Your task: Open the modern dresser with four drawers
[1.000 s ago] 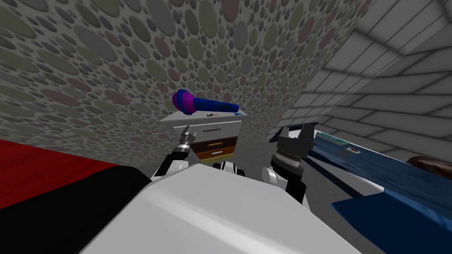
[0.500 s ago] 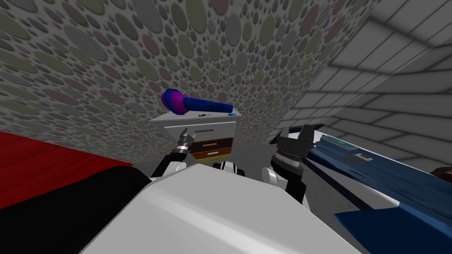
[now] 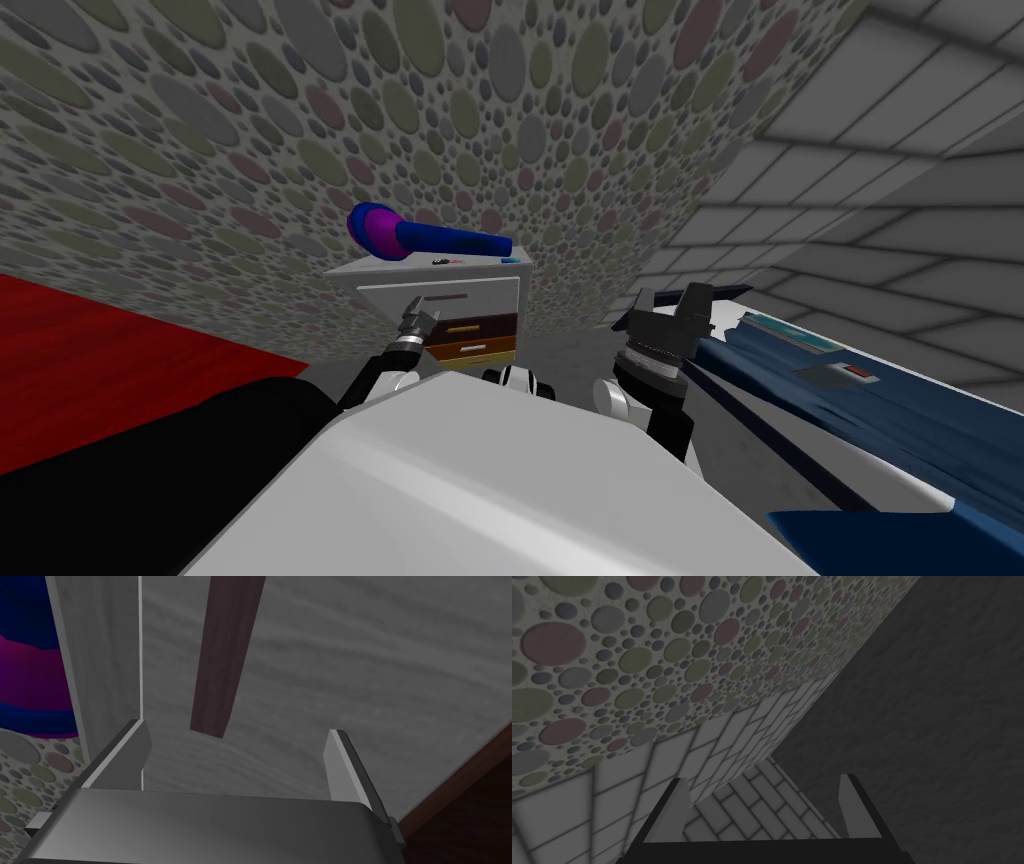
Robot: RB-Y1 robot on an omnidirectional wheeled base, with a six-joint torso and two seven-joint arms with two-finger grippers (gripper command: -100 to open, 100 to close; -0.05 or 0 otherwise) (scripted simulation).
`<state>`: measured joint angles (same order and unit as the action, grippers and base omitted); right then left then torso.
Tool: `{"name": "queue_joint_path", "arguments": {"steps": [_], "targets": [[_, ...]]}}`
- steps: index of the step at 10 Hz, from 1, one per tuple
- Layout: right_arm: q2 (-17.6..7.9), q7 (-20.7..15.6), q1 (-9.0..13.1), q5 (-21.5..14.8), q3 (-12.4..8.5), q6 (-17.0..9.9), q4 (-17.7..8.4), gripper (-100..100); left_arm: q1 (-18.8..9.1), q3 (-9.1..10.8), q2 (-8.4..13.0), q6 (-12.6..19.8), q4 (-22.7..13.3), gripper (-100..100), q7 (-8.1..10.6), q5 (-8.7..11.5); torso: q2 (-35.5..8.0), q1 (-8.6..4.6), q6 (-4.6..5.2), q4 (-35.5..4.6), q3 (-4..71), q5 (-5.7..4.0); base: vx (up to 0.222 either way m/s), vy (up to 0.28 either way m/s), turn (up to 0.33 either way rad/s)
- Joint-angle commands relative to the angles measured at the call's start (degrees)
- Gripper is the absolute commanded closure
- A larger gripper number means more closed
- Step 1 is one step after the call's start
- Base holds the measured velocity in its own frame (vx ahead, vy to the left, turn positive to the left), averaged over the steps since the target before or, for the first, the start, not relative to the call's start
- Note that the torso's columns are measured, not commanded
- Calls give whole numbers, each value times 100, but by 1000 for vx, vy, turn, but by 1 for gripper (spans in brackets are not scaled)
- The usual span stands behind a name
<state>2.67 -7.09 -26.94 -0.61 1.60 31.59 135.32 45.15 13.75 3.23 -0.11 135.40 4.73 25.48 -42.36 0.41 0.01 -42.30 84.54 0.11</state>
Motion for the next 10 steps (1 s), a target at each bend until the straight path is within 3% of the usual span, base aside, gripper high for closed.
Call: {"name": "queue_joint_path", "arguments": {"steps": [1,2,3,5,10], "targets": [[-1,0,-1,0,-1,0,0,0,138,58,-8,109,245,-100,2,43,12,-2,-1,2,5,1,127,38,4],[-1,0,-1,0,-1,0,0,0,103,35,-18,76,192,-100,-7,25,25,-11,-1,6,14,-3,57,25,0],[-1,0,-1,0,-1,0,0,0,15,6,-1,12,27,100,0,5,2,-36,-1,2,2,-9,-66,-6,3],[0,0,1,0,0,-1,-1,0,119,46,29,26,227,100,14,45,4,-37,11,21,-15,20,-70,-11,28],[0,0,1,0,0,-1,-1,0,246,33,62,66,346,100,19,72,56,-26,9,18,29,0,-139,-61,20]]}}
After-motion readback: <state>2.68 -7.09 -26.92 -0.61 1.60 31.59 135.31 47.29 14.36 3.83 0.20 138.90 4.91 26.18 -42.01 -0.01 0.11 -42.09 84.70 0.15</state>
